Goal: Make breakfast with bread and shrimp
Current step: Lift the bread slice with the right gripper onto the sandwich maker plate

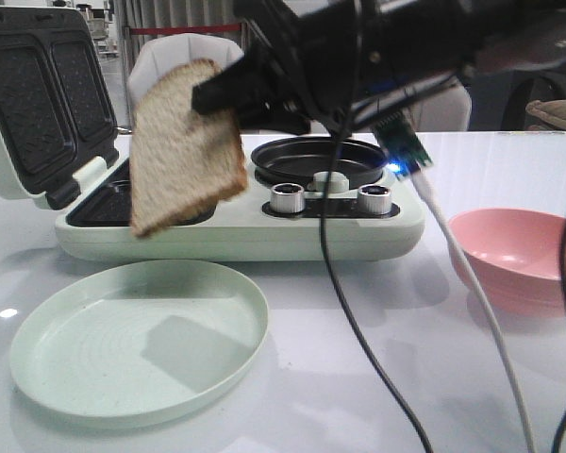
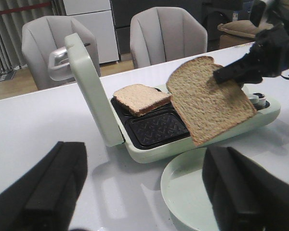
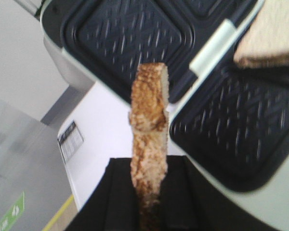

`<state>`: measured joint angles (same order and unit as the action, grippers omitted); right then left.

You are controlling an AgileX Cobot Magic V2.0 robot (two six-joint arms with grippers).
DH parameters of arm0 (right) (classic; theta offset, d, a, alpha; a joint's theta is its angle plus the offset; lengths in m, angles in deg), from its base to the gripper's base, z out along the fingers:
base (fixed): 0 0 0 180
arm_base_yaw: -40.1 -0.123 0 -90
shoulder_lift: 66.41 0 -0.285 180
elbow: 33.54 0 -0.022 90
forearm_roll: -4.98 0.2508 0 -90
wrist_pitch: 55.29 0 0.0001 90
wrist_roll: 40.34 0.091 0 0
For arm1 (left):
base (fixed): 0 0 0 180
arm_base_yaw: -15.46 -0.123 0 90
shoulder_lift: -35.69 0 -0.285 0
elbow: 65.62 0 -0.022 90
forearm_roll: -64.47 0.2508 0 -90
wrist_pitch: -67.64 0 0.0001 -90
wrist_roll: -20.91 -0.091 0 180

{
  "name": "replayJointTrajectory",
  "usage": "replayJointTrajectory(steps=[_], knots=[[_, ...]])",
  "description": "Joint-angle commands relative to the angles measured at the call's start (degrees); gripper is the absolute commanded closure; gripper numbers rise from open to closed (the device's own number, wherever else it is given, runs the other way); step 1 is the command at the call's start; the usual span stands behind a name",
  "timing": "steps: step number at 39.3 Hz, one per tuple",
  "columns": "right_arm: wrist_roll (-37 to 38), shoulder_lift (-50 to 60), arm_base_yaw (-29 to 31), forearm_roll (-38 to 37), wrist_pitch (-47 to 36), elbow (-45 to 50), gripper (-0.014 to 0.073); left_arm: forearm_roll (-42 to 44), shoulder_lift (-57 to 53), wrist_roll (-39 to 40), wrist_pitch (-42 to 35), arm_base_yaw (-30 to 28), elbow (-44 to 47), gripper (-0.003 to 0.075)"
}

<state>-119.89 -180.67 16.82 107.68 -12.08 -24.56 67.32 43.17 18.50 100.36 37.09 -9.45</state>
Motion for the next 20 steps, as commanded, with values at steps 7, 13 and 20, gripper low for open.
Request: replayJointTrajectory(steps=[7, 13, 20], knots=[[11.7, -5.2, -2.9, 6.4, -8.2, -13.7, 0.0380, -0.4, -0.9, 0.4, -4.7, 0.0, -1.5, 0.0169], [13.4, -9.6, -5.3, 6.4, -11.3, -20.4, 0.0380, -0.4, -0.9, 0.4, -4.7, 0.0, -1.5, 0.0169], [13.6, -13.1, -6.2, 6.4, -14.2, -25.1, 0.0377, -0.4, -0.9, 0.4, -4.7, 0.0, -1.5, 0.0169]])
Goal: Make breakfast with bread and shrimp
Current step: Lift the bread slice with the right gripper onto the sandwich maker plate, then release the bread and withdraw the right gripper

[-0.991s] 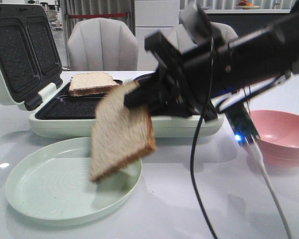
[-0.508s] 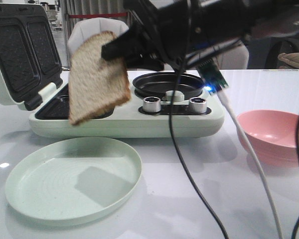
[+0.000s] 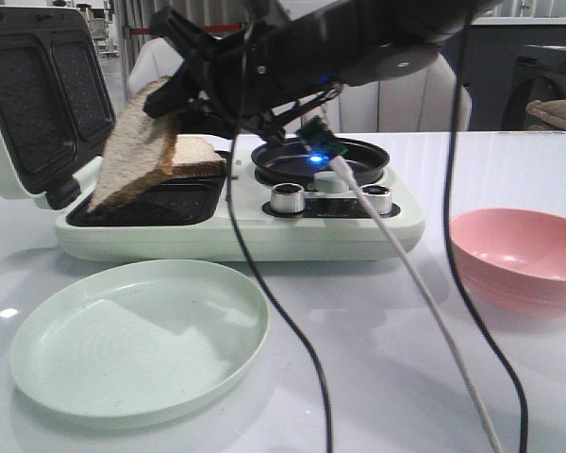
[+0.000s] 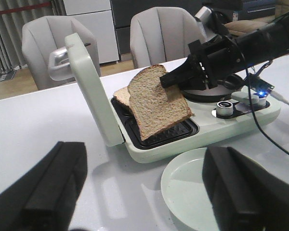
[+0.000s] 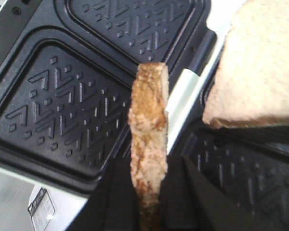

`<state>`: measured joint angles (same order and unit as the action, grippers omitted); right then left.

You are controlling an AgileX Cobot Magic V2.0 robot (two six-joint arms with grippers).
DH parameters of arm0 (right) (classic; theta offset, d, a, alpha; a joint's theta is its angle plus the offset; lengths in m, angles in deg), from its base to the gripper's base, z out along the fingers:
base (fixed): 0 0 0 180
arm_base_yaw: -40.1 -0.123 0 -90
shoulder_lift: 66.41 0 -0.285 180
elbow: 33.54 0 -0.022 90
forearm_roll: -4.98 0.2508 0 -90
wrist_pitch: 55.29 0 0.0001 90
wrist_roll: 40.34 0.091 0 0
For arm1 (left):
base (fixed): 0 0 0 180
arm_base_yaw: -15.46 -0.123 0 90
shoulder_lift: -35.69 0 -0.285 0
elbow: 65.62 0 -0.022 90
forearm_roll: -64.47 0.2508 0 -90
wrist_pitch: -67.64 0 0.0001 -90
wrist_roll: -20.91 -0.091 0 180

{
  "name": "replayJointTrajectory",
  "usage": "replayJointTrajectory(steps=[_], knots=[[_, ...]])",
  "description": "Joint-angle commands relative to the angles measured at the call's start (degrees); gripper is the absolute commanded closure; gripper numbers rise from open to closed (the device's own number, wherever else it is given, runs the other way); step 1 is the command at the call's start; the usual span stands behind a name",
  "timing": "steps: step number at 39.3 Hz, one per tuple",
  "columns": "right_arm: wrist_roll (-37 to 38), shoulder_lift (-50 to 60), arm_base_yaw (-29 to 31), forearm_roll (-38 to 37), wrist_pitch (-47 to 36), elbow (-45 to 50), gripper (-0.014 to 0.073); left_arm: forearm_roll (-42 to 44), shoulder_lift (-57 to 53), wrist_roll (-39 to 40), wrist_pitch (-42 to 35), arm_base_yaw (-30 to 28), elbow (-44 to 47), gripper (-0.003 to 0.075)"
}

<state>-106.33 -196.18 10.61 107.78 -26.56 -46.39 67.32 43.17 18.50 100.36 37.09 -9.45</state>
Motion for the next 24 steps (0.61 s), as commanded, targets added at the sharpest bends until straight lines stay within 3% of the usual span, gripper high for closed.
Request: replayJointTrajectory(steps=[1, 8, 11, 17, 24], knots=[[0.0, 2.1, 0.0, 6.3, -0.4, -3.4, 0.0377, -0.4, -0.9, 0.4, -4.7, 0.0, -1.5, 0.0169], [0.0, 0.6, 0.0, 6.3, -1.5, -3.6, 0.0357, -0.4, -0.9, 0.4, -4.7, 0.0, -1.5, 0.0169], [-0.1, 0.2, 0.0, 5.4, -1.5, -3.6, 0.0298, -0.4, -0.9, 0.4, -4.7, 0.0, -1.5, 0.0169], [-0.3, 0.0, 0.0, 3.3, -3.3, -3.6, 0.0099, -0.4, -0.9, 0.4, -4.7, 0.0, -1.5, 0.0169], [-0.8, 1.1, 0.0, -4.1, -4.4, -3.6, 0.0050, -0.4, -0.9, 0.4, -4.7, 0.0, -1.5, 0.0169]])
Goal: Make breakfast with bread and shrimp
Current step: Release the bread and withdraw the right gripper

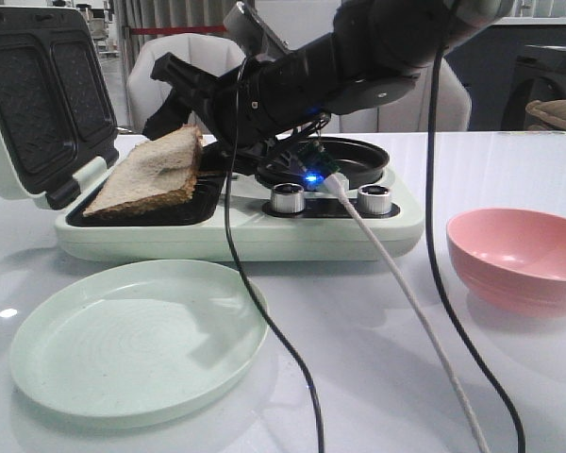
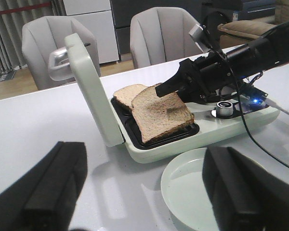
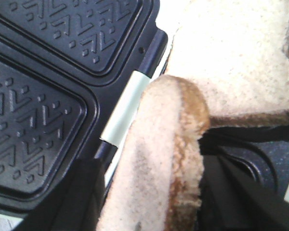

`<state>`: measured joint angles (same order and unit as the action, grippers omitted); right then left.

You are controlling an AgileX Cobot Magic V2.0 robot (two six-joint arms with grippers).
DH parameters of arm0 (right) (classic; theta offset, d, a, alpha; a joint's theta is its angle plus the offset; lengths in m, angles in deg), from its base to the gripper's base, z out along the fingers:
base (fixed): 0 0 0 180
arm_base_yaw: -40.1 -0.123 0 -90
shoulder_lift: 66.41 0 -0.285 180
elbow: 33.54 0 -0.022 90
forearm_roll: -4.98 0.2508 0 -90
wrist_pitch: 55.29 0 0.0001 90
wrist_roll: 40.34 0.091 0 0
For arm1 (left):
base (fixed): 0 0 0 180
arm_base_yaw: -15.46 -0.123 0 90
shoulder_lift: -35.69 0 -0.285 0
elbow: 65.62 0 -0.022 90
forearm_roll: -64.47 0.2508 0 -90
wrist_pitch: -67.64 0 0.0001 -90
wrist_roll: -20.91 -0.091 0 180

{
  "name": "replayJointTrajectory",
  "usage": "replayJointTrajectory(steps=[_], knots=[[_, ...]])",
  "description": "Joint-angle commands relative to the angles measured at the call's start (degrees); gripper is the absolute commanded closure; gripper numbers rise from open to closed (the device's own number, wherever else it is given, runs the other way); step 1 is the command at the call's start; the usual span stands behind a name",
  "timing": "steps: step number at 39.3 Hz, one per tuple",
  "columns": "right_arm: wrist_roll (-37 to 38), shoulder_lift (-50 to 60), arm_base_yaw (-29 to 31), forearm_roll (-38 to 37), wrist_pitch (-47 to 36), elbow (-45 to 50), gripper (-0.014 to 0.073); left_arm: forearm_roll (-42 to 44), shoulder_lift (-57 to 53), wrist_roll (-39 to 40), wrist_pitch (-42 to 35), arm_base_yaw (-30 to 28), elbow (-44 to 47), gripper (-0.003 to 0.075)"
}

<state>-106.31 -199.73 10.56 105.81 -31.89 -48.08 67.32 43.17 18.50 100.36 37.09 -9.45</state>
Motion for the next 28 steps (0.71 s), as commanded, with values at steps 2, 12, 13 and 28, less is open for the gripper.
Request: replayJointTrajectory(steps=[2, 12, 13, 28], knots=[[-0.4, 5.3, 0.1, -4.3, -0.7, -1.9, 0.0050, -0.4, -0.9, 0.4, -4.7, 0.0, -1.5, 0.0169], [2.6, 8.4, 0.1, -10.5, -5.7, -1.9, 0.0052, -0.4, -0.9, 0.4, -4.7, 0.0, -1.5, 0.0169], [2.8, 8.7, 0.1, -11.6, -6.0, -1.9, 0.0052, -0.4, -0.9, 0.4, -4.7, 0.0, -1.5, 0.0169], [15.7, 17.3, 0.1, -37.8, -1.7, -1.9, 0.0052, -0.4, -0.9, 0.4, -4.7, 0.0, -1.5, 0.0169]])
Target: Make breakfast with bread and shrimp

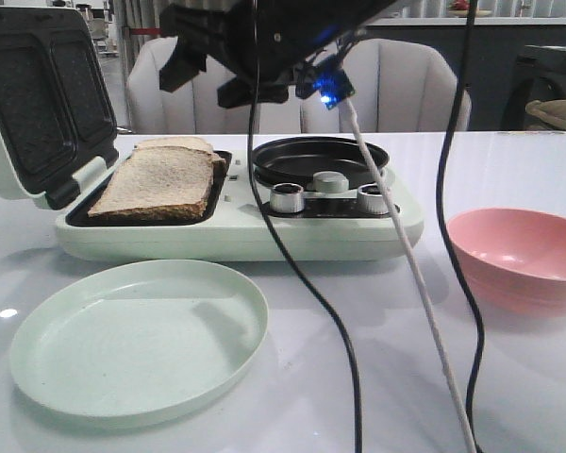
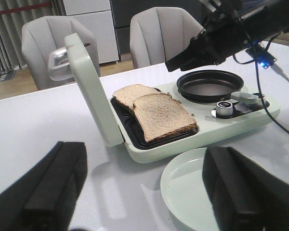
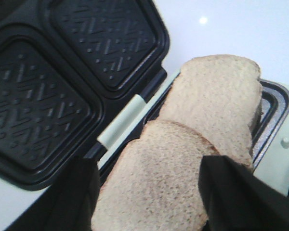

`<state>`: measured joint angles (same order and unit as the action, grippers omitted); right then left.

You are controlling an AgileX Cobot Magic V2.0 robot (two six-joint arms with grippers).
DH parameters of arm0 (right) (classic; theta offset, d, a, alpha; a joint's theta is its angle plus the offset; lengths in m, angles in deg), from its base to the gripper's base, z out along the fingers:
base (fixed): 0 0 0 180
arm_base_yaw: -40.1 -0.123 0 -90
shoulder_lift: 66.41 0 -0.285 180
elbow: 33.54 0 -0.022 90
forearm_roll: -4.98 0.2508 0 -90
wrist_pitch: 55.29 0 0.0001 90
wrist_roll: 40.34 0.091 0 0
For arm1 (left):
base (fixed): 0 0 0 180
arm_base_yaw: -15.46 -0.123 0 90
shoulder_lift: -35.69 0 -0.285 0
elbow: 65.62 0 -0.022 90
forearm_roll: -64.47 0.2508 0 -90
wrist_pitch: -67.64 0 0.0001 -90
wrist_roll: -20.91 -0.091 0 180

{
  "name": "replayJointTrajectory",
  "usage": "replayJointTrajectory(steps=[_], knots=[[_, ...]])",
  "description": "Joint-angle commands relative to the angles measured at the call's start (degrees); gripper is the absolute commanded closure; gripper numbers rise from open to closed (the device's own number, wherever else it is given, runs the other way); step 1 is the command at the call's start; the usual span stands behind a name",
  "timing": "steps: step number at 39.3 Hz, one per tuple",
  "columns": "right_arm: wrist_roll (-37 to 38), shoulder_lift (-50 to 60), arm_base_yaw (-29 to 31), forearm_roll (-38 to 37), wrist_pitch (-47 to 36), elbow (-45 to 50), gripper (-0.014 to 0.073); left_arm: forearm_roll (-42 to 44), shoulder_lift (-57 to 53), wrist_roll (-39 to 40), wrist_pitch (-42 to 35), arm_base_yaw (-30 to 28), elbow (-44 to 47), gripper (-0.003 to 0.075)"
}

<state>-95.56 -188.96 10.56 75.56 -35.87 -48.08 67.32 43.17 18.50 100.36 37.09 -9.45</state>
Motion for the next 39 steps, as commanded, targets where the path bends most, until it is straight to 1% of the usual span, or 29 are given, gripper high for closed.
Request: replayJointTrajectory(steps=[1, 2, 6, 9, 11, 14, 21, 26, 29, 32, 39], knots=[[7.4, 7.4, 0.1, -10.2, 3.1, -1.9, 0.0052, -0.4, -0.9, 0.4, -4.7, 0.0, -1.5, 0.0169], [9.4, 8.4, 0.1, -13.8, 3.7, -1.9, 0.0053, -0.4, -0.9, 0.4, -4.7, 0.0, -1.5, 0.0169], [21.5, 12.0, 0.1, -29.3, 6.9, -1.9, 0.0053, -0.4, -0.9, 0.4, -4.7, 0.0, -1.5, 0.0169], [29.3, 15.0, 0.2, -39.1, 9.3, -1.9, 0.0053, -0.4, -0.9, 0.4, -4.7, 0.0, -1.5, 0.0169], [34.3, 17.0, 0.7, -44.9, 10.6, -1.9, 0.0053, -0.4, -0.9, 0.4, -4.7, 0.0, -1.5, 0.0169], [39.7, 19.3, 1.8, -50.8, 12.4, -1.9, 0.0053, -0.4, -0.9, 0.4, -4.7, 0.0, -1.5, 0.0169], [48.1, 24.9, 4.6, -60.3, 16.2, -0.3, 0.0053, -0.4, -0.9, 0.4, -4.7, 0.0, -1.5, 0.0169], [55.2, 29.2, 7.1, -69.1, 15.6, 5.6, 0.0053, -0.4, -0.9, 0.4, -4.7, 0.0, -1.5, 0.0169], [59.4, 31.5, 8.8, -72.6, 15.1, 10.1, 0.0053, -0.4, -0.9, 0.4, -4.7, 0.0, -1.5, 0.0169], [61.3, 34.6, 10.1, -73.9, 13.8, 15.0, 0.0053, -0.4, -0.9, 0.4, -4.7, 0.0, -1.5, 0.0169], [61.3, 42.7, 10.7, -73.9, 8.5, 25.2, 0.0053, -0.4, -0.9, 0.4, -4.7, 0.0, -1.5, 0.0169]])
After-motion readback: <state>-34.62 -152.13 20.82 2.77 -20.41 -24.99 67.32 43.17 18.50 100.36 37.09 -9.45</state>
